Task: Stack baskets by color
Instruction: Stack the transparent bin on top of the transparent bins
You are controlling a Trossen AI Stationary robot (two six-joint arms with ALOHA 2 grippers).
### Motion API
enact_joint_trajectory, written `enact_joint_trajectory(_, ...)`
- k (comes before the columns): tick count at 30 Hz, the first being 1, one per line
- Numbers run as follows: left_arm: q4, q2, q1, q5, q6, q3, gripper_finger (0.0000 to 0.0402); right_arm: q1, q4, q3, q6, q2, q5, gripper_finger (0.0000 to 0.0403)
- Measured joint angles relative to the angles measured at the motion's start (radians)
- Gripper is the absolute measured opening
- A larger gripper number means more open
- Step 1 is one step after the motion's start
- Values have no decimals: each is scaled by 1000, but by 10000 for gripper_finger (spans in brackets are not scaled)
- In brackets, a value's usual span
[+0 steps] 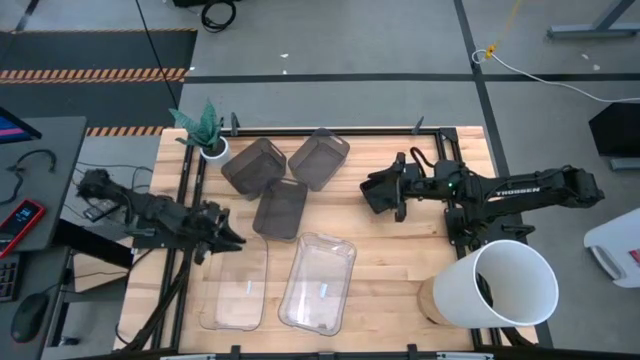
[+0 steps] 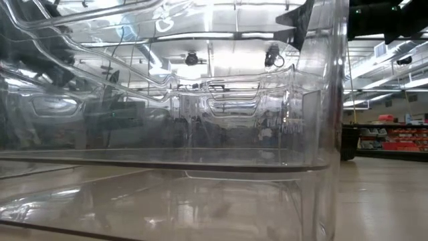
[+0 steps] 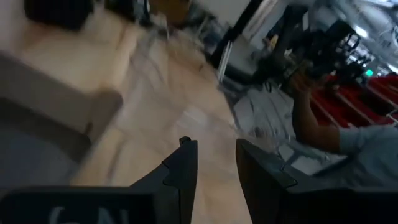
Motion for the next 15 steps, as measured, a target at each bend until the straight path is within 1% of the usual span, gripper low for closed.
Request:
enact_joint_trajectory(3,32,89,-92,-81,-31,11,116,0,-5,0,-1,0,-22,231)
enact_joint_trajectory(8,39,262,-230,-214,-41,120,116,1,-5,0,-1,0,-50,231)
enact_joint_trajectory(12,-17,407,-309,-280,-59,227,116,0,-5,0,-5,0,-52,231)
enact_joint_trajectory(15,-65,513,-340,-309,-98,297,116,1,-5,0,-6,0,-53,231)
